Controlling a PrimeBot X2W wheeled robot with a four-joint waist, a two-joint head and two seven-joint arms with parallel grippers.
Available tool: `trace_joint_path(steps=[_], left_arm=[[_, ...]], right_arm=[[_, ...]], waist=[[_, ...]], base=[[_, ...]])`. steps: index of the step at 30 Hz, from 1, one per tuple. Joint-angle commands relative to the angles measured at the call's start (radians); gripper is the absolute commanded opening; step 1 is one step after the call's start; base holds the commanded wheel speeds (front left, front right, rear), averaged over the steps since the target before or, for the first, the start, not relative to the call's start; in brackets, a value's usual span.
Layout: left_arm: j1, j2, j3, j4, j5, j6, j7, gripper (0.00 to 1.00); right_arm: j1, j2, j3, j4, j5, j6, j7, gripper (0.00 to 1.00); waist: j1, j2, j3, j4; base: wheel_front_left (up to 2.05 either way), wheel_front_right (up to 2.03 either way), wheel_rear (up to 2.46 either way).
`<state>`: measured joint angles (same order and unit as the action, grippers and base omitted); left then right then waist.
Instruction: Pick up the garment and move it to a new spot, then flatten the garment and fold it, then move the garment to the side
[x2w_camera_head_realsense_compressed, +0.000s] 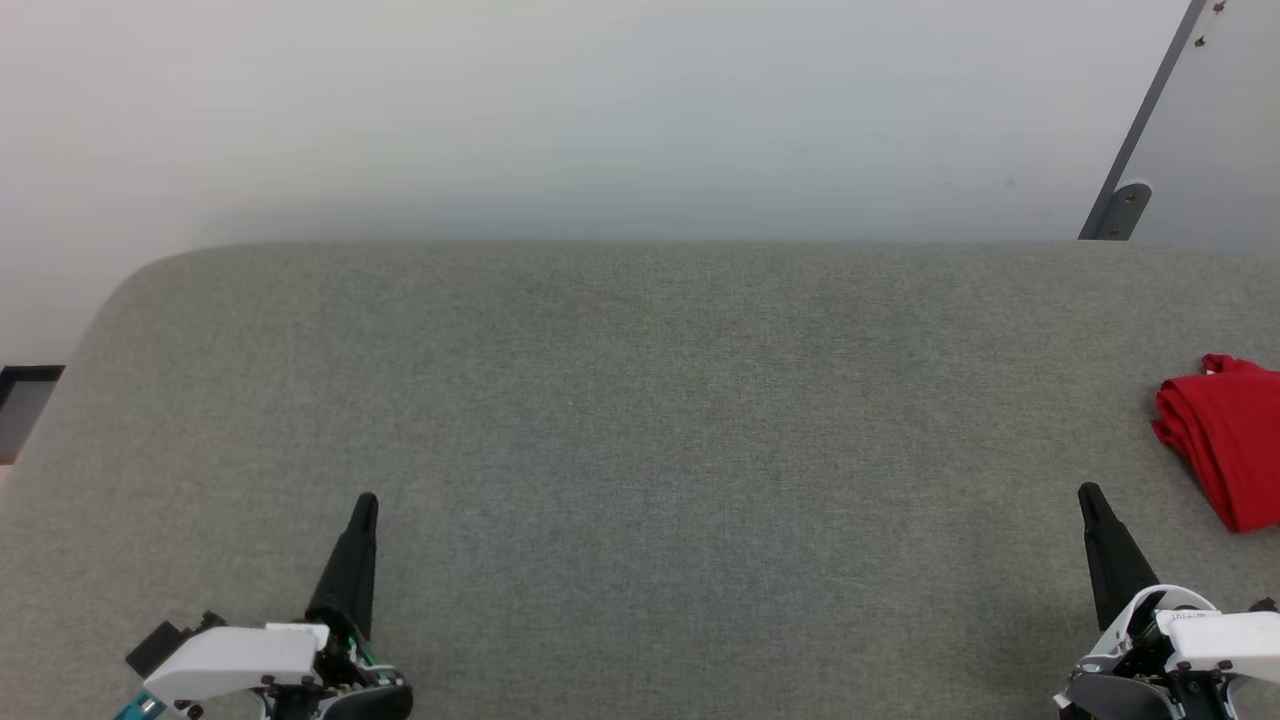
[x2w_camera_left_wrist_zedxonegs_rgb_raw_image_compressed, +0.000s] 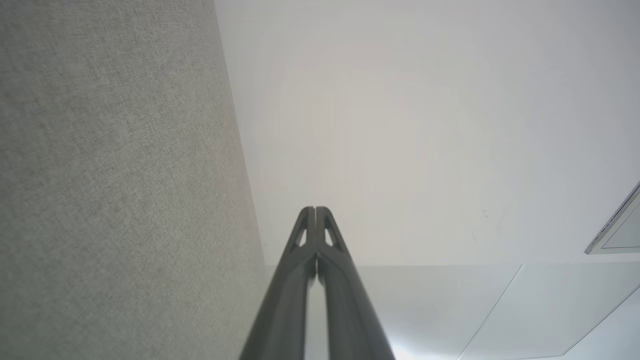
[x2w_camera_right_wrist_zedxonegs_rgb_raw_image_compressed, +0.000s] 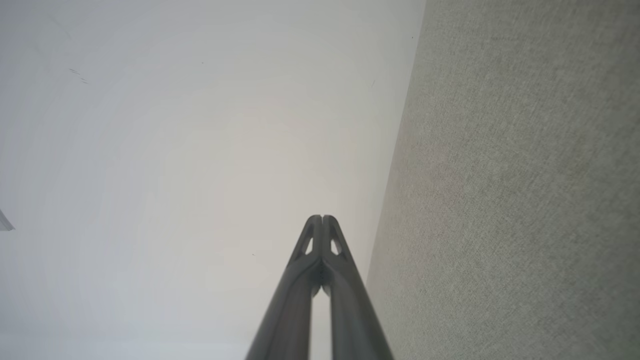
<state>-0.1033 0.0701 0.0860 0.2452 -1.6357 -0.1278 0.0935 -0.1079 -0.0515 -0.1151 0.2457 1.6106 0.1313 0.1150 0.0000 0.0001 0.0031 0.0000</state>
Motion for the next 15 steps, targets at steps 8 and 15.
trace_joint_path(steps=[8, 15], left_arm=[[-0.009, -0.003, 0.005, 0.001, 0.004, -0.005, 0.003, 0.0], [-0.009, -0.005, 0.007, 0.001, 0.006, -0.005, 0.005, 0.0]], right_arm=[[-0.003, 0.004, -0.001, 0.0, 0.003, -0.001, 0.003, 0.0], [-0.003, 0.004, 0.0, 0.0, 0.003, -0.001, 0.003, 0.0]], waist=[[0.0, -0.0001, 0.0, 0.0], [0.0, -0.0001, 0.0, 0.0]], base=[[0.0, 0.0, 0.0], [0.0, 0.0, 0.0]])
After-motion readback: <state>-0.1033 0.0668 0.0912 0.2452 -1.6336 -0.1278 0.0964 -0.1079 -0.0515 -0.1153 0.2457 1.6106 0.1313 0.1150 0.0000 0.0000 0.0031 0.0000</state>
